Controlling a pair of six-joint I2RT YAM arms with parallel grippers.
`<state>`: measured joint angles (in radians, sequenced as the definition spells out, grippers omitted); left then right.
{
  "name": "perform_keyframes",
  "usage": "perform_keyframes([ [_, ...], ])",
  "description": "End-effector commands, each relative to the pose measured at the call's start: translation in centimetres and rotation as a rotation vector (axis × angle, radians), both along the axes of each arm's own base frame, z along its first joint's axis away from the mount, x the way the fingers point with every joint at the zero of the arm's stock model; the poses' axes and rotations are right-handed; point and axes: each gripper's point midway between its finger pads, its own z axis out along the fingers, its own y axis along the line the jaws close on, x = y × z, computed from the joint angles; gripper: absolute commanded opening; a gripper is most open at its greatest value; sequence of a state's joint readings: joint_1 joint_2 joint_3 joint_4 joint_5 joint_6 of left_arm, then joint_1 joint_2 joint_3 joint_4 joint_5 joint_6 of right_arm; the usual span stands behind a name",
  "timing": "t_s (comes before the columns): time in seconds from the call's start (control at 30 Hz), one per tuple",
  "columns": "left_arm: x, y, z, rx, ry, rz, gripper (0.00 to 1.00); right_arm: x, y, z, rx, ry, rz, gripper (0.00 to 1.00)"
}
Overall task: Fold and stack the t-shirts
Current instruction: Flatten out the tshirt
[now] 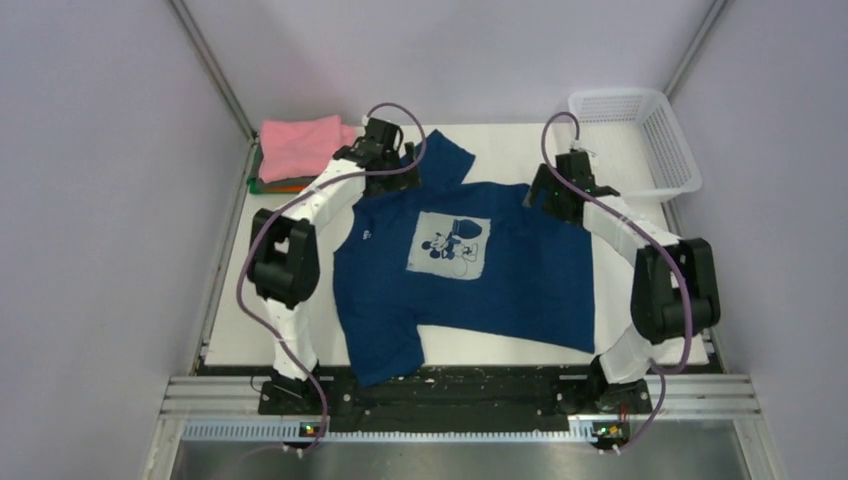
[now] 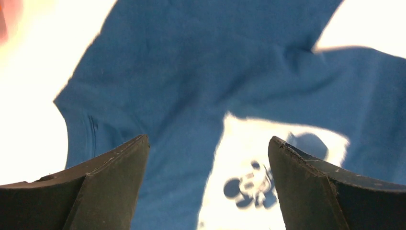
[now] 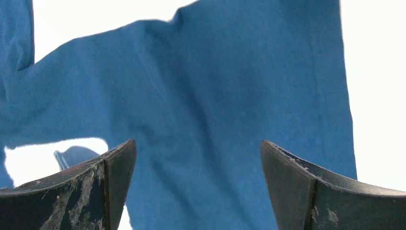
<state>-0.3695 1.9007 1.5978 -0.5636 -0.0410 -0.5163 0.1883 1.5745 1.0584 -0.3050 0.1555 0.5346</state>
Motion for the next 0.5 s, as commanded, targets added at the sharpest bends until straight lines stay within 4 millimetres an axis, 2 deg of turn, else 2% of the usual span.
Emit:
perform_keyframes([
  [0.0,2.4,1.4,-3.8,0.227,0.054,-0.032,0.99,3.5,0.0,-0.7,-0.110,0.009,0.021,0.98],
  [0.1,4.4,1.2,-5.3,0.268,0.052,-0.044,0.99,4.5,0.1,-2.6,-0.138,0.060,0.045,0.98],
  [0.17,5.3,1.2,-7.0,0.299,0.062,-0.053,0.99,5.5,0.3,-3.8,-0.147,0.091,0.055,0.98],
  [0.27,6.0,1.3,-8.7,0.332,0.088,-0.066,0.99,6.5,0.6,-4.7,-0.153,0.110,0.066,0.98],
  [0.47,7.3,3.3,-11.6,0.330,0.162,-0.004,0.99,8.6,0.9,-6.7,-0.139,0.138,0.079,0.98],
])
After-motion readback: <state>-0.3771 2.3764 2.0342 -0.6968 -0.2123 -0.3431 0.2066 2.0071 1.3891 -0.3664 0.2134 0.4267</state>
